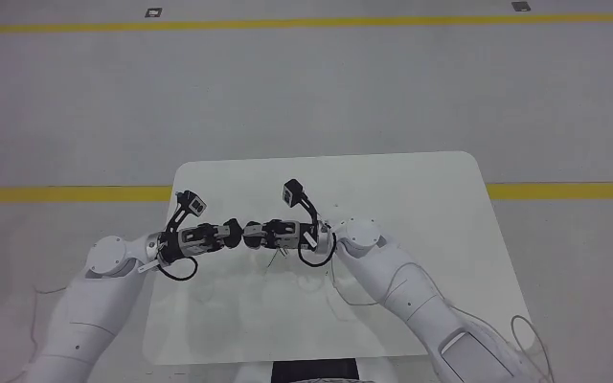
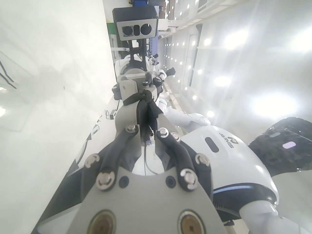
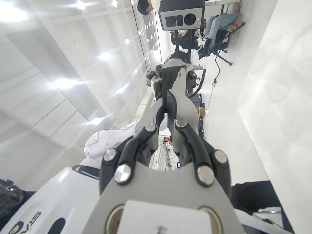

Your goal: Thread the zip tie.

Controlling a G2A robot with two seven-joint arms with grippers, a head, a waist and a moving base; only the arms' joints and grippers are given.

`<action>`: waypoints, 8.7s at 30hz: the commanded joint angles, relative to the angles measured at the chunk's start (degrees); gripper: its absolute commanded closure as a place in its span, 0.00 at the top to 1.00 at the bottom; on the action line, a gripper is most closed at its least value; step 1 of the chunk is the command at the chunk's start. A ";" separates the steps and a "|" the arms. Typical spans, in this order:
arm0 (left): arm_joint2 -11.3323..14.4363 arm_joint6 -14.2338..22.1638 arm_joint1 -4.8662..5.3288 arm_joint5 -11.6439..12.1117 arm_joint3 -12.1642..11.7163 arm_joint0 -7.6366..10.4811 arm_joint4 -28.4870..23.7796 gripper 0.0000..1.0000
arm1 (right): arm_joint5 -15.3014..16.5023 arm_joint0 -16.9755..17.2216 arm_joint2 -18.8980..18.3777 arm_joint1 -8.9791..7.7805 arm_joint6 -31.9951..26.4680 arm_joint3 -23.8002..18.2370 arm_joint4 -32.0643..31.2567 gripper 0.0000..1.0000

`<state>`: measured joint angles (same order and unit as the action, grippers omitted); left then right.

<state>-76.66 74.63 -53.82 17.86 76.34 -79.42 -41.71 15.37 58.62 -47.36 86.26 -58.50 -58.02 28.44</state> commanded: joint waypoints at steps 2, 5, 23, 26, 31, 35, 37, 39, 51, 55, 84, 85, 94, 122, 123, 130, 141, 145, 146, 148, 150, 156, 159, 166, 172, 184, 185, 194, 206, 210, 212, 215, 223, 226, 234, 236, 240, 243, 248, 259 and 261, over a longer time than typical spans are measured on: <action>0.07 -0.06 0.03 0.05 -0.01 0.02 -0.05 0.00 | 0.01 -0.02 -0.01 0.01 0.03 0.07 0.14 0.00; 0.04 -0.10 0.07 0.20 -0.06 0.01 -0.15 0.00 | 0.03 0.09 -0.20 0.00 0.27 0.11 0.57 1.00; -0.92 2.16 0.20 1.62 1.06 -0.56 -2.71 0.00 | 1.15 2.71 -4.66 -1.31 -2.32 0.00 5.84 1.00; -0.92 2.16 0.20 1.62 1.06 -0.56 -2.71 0.00 | 1.15 2.71 -4.66 -1.31 -2.32 0.00 5.84 1.00; -0.71 -1.18 0.09 1.60 -0.03 -0.30 -1.73 0.00 | 1.15 2.71 -4.66 -1.31 -2.32 0.00 5.84 1.00; -1.28 -1.38 -0.51 1.62 -1.22 1.53 -0.70 0.00 | 1.15 2.71 -4.66 -1.31 -2.32 0.00 5.84 1.00; -2.60 1.81 -1.15 1.62 -1.76 2.67 -0.94 0.00 | 1.15 2.71 -4.66 -1.31 -2.32 0.00 5.84 1.00; -3.98 5.01 -1.95 1.62 -2.54 3.40 -1.24 0.00 | 1.15 2.71 -4.66 -1.31 -2.32 0.00 5.84 1.00; -11.84 5.01 -7.99 1.62 1.25 2.01 9.24 0.00 | 1.15 2.71 -4.66 -1.31 -2.32 0.00 5.84 1.00; -12.72 5.01 -9.14 1.62 2.80 1.43 11.29 0.00 | 1.15 2.71 -4.66 -1.31 -2.32 0.00 5.84 1.00; -21.11 2.15 -10.29 1.62 2.10 -0.31 12.00 0.00 | 1.15 2.71 -4.66 -1.31 -2.32 0.00 5.84 1.00; -21.81 2.37 -10.36 1.62 1.88 -0.52 12.08 0.00 | 1.15 2.71 -4.66 -1.31 -2.32 0.00 5.84 1.00; -23.29 3.28 -11.28 1.62 -0.28 -0.44 11.46 0.00 | 0.66 2.74 -4.49 -1.39 -0.92 -0.37 4.24 1.00; -23.29 3.28 -11.28 1.62 -0.28 -0.44 11.46 0.00 | -34.36 -0.86 7.06 -4.61 6.52 -24.17 -49.53 1.00; -23.29 3.28 -11.28 1.62 -0.28 -0.44 11.46 0.00 | -34.36 -0.86 7.06 -4.61 6.52 -24.17 -49.53 1.00; -23.29 3.28 -11.28 1.62 -0.28 -0.44 11.46 0.00 | -34.85 -2.07 9.96 -4.37 5.47 -24.31 -55.30 1.00; -23.29 3.28 -11.28 1.62 -0.28 -0.44 11.46 0.00 | -34.85 -10.00 16.79 0.82 -1.47 -17.03 -63.52 1.00; -23.29 3.28 -11.28 1.62 -0.28 -0.44 11.46 0.00 | -34.85 -11.28 18.09 2.79 -4.31 -14.49 -63.83 1.00; -23.29 3.28 -11.28 1.62 -0.28 -0.44 11.46 0.00 | -34.85 -11.28 18.09 2.79 -4.31 -14.49 -63.83 1.00; -23.29 3.28 -11.28 1.62 -0.28 -0.44 11.46 0.00 | -34.85 -11.28 18.09 2.79 -4.31 -14.49 -63.83 1.00; -23.29 3.28 -11.28 1.62 -0.28 -0.44 11.46 0.00 | -34.85 -11.28 18.09 2.79 -4.31 -14.49 -63.83 1.00; -23.29 3.28 -11.28 1.62 -0.28 -0.44 11.46 0.00 | -34.57 -10.89 18.09 2.76 -3.75 -14.36 -63.82 1.00; -23.29 3.28 -11.28 1.62 -0.28 -0.44 11.46 0.00 | -33.95 -10.65 18.45 2.80 -3.95 -14.00 -64.93 1.00; -23.29 3.28 -11.28 1.62 -0.28 -0.44 11.46 0.00 | -34.01 -12.90 20.62 4.70 -4.75 -10.56 -65.57 1.00; -23.29 3.28 -11.28 1.62 -0.28 -0.44 11.46 0.00 | -34.85 -14.20 22.04 6.87 -3.26 -6.62 -65.41 0.45; -23.29 3.28 -11.28 1.62 -0.28 -0.44 11.46 0.00 | -34.85 -14.71 22.13 9.95 -2.03 -0.06 -67.63 0.38; -23.29 3.28 -11.28 1.62 -0.28 -0.44 11.46 0.00 | -34.85 -14.69 22.07 10.13 -2.08 0.21 -67.92 0.38; -23.29 3.28 -11.28 1.62 -0.28 -0.44 11.46 0.00 | -34.85 -13.87 20.83 11.59 -1.48 2.22 -73.24 0.36; -23.29 3.28 -11.28 1.62 -0.28 -0.44 11.46 0.00 | -34.85 -11.18 16.53 13.59 -1.97 3.10 -82.64 0.34; -23.29 3.28 -11.28 1.62 -0.28 -0.44 11.46 0.00 | -34.85 -10.00 14.83 14.41 -2.91 3.07 -85.84 0.35; -23.29 3.28 -11.28 1.62 -0.28 -0.44 11.46 0.00 | -34.85 -9.57 14.17 14.76 -3.29 3.10 -86.84 0.34; -23.29 3.28 -11.28 1.62 -0.28 -0.44 11.46 0.00 | -34.85 -8.98 13.21 15.31 -3.80 3.18 -88.21 0.33; -23.29 3.28 -11.28 1.62 -0.28 -0.44 11.46 0.00 | -34.85 -8.47 11.63 16.59 -4.86 4.41 -90.27 0.33; -23.29 3.28 -11.28 1.62 -0.28 -0.44 11.46 0.00 | -34.85 -8.50 11.40 17.04 -5.11 5.18 -90.94 0.33; -23.29 3.28 -11.28 1.62 -0.28 -0.44 11.46 0.00 | -34.85 -8.61 10.83 18.13 -5.03 7.05 -91.88 0.27; -23.29 3.28 -11.28 1.62 -0.28 -0.44 11.46 0.00 | -34.85 -8.64 10.70 18.32 -4.83 7.50 -91.90 0.26; -23.29 3.28 -11.28 1.62 -0.28 -0.44 11.46 0.00 | -34.85 -8.82 10.58 18.74 -4.76 8.36 -92.07 0.26; -23.29 3.28 -11.28 1.62 -0.28 -0.44 11.46 0.00 | -34.85 -9.02 10.44 19.05 -4.78 9.17 -92.51 0.26; -23.29 3.28 -11.28 1.62 -0.28 -0.44 11.46 0.00 | -34.85 -8.83 9.94 19.45 -3.51 9.32 -93.62 0.26; -23.29 3.28 -11.28 1.62 -0.28 -0.44 11.46 0.00 | -34.85 -7.12 7.65 20.27 -3.94 8.09 -98.61 0.25; -23.29 3.28 -11.28 1.62 -0.28 -0.44 11.46 0.00 | -34.85 -6.53 6.93 20.34 -3.92 7.20 -99.06 0.25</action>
<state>-99.95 77.91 -65.10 19.48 76.06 -79.86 -30.25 -19.48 51.76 -40.03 106.57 -62.44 -50.30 -70.38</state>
